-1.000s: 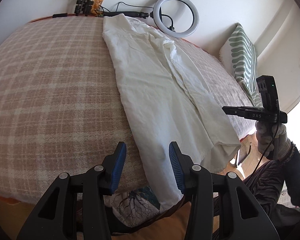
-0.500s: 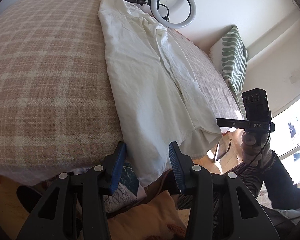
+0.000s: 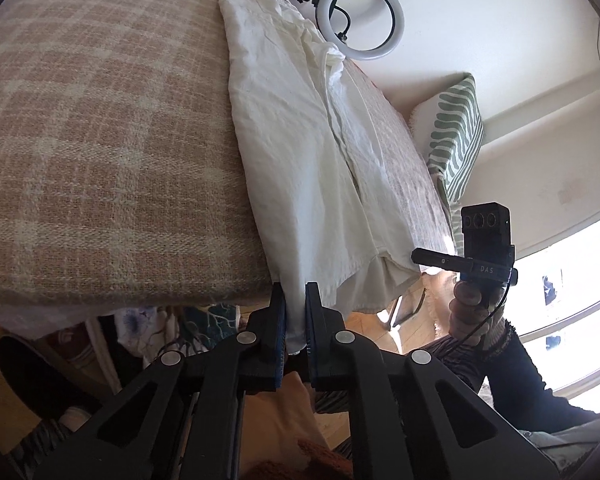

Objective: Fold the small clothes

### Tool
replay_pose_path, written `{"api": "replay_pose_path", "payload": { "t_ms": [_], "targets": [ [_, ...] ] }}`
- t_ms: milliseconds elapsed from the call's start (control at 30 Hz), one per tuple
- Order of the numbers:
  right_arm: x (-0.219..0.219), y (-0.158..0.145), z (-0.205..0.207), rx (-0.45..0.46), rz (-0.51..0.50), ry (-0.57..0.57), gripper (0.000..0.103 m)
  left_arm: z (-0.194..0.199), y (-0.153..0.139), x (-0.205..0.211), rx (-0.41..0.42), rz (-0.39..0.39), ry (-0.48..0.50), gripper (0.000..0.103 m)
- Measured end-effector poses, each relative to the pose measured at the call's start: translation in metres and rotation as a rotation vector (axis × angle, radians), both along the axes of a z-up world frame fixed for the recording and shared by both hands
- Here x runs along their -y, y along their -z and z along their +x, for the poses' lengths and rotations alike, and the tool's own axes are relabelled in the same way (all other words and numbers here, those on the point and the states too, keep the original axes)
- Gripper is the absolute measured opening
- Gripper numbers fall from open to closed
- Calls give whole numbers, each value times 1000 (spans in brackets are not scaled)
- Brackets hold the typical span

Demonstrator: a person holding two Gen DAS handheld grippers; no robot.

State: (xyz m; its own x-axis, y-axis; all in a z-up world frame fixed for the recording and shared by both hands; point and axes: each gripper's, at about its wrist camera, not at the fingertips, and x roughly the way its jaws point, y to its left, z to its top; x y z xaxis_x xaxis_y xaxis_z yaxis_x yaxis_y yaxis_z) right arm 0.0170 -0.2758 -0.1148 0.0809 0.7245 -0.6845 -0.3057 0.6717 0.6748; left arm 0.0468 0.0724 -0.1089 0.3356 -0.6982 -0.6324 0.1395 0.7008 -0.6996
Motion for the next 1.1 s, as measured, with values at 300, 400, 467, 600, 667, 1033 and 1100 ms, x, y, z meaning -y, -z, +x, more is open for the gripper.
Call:
{"api": "replay_pose_path", "payload": {
  "t_ms": [300, 400, 467, 600, 667, 1033, 1100],
  "targets": [
    [1, -5, -2, 25, -18, 6, 4, 0, -8, -6, 11, -48, -12, 5],
    [4, -13, -1, 36, 43, 15, 4, 1, -18, -8, 34, -63, -12, 5],
    [3, -16, -1, 39, 64, 20, 3, 3, -20, -9, 34, -82, -17, 5],
    [4, -17, 2, 27, 117, 55, 3, 10, -24, -6, 46, -109, -28, 5],
    [8, -21, 6, 31, 143, 74, 3, 17, -29, -6, 58, -122, -33, 5],
    [13, -49, 50, 92, 228, 200, 3, 73, -64, -10, 170, -120, -85, 5],
    [12, -50, 65, 97, 233, 228, 3, 87, -67, -13, 177, -118, -103, 5]
  ]
}}
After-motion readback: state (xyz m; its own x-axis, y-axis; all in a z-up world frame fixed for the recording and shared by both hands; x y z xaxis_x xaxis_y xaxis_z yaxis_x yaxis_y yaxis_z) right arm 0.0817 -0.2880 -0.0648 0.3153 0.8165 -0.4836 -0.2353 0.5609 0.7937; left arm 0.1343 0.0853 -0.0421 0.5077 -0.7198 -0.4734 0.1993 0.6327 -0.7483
